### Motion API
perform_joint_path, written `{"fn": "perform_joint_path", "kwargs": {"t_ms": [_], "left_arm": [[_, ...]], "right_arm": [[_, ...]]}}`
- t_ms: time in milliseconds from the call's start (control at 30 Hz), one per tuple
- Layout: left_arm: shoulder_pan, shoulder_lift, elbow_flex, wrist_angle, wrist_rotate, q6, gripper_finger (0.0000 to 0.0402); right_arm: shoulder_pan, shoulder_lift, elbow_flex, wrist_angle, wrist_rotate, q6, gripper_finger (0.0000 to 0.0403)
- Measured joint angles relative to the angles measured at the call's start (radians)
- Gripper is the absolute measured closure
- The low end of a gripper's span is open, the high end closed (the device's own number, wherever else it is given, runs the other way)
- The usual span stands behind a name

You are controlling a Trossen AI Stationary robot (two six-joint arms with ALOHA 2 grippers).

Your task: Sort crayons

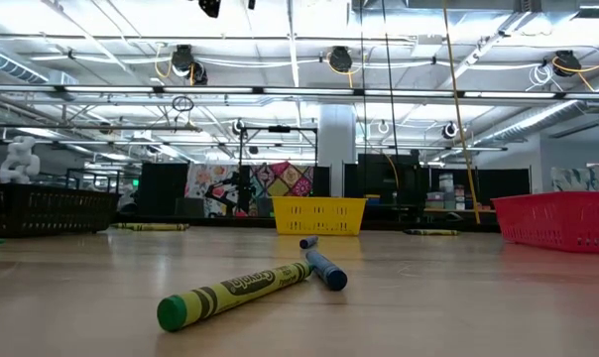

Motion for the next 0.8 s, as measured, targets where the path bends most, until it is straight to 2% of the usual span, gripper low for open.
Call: {"fn": "perform_joint_path", "kwargs": {"t_ms": [567, 700, 800], "left_arm": [[-0.038, 0.033, 0.000, 0.030, 0.003, 0.008, 0.0401], [-0.038, 0.034, 0.000, 0.035, 0.005, 0.009, 0.0401], [-0.038, 0.044, 0.000, 0.062, 0.010, 0.009, 0.0401]], "right_arm": [[-0.033, 0.009, 0.000, 0.009, -0.003, 0.019, 0.0332], [-0.035, 0.009, 0.000, 0.016, -0.084, 0.034, 0.0332], [-0.034, 0.009, 0.000, 0.029, -0.102, 0.037, 0.0332]]}}
